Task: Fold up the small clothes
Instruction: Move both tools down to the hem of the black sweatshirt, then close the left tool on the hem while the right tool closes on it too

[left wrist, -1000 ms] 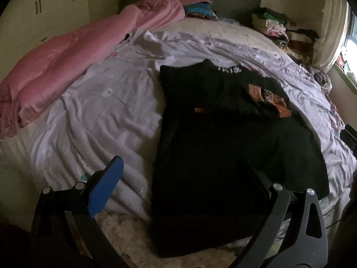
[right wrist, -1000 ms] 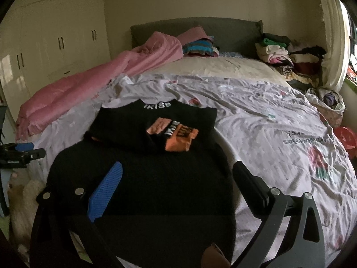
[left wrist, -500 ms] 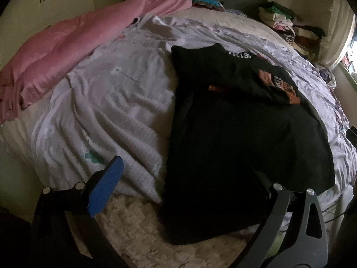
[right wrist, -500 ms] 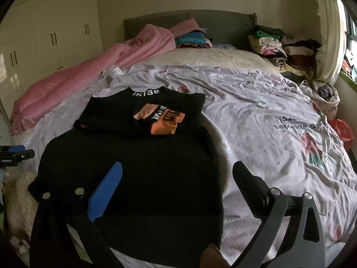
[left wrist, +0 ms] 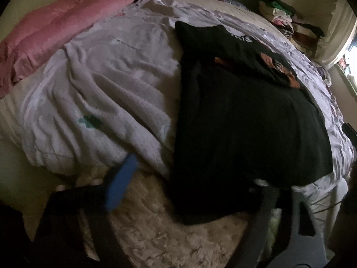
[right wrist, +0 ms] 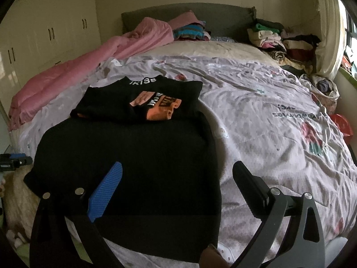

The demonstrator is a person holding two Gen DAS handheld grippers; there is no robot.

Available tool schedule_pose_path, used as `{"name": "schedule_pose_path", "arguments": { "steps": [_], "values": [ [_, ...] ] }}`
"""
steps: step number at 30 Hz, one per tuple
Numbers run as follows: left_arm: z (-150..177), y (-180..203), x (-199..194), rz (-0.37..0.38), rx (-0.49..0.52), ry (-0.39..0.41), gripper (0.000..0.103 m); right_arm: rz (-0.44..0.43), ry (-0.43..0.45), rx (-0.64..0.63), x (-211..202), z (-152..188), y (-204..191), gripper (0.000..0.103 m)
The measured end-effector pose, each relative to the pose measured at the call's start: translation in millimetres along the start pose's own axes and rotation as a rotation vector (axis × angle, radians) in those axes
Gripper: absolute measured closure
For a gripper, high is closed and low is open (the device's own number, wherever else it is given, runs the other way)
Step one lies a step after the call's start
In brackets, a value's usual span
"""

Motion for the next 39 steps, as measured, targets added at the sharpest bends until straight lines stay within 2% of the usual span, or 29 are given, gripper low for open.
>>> {"name": "schedule_pose_path", "arguments": {
  "steps": [1,3,9,12,13,22,24,32,35,37,39],
  "values": [
    [2,0,1,0.005,0.004,-0.007,0.049,-0.001,-0.001,-0.001,0,1,0,0.005],
    [5,0,3,0.015,0.013,-0.021,0.054,-0.002,-0.003,-0.002,0,2,0,0.004],
    [8,-3,17,0.015,-0.003,-0.063,0.055,-0.002,-0.029,-0.003,1,11,3,0.005],
    [10,-1,22,0.030,0.005,-0.078,0.068,-0.017,-0.047,0.005,2,20,6,0.005],
    [10,0,23,0.033,0.010,-0.080,0.070,-0.017,-0.053,0.008,3,22,7,0.005],
    [13,-2,34,0.045,0.013,-0.100,0.070,-0.026,-0.130,0.023,6,47,18,0.005],
    [14,-1,32,0.045,0.016,-0.099,0.074,-0.038,-0.151,0.023,7,53,20,0.004],
    [17,-5,28,0.064,0.016,-0.102,0.078,-0.157,-0.250,0.095,16,79,27,0.006],
    [18,-4,27,0.057,0.027,-0.105,0.078,-0.171,-0.279,0.098,23,84,25,0.031],
    [18,-3,27,0.056,0.029,-0.109,0.077,-0.155,-0.290,0.078,27,86,23,0.044],
    [19,-3,27,0.053,0.034,-0.114,0.077,-0.153,-0.283,0.059,25,86,21,0.075]
  ]
}}
Point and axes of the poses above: each gripper's, at about its wrist camera, not at the fingertips, and x roughly the way its jaws point, y to its right, z to its underside, the point moved 1 cm from there along x, roughly the way its jaws point, and after that the axes turned 11 degrees about -x, right-handed, at the moved point
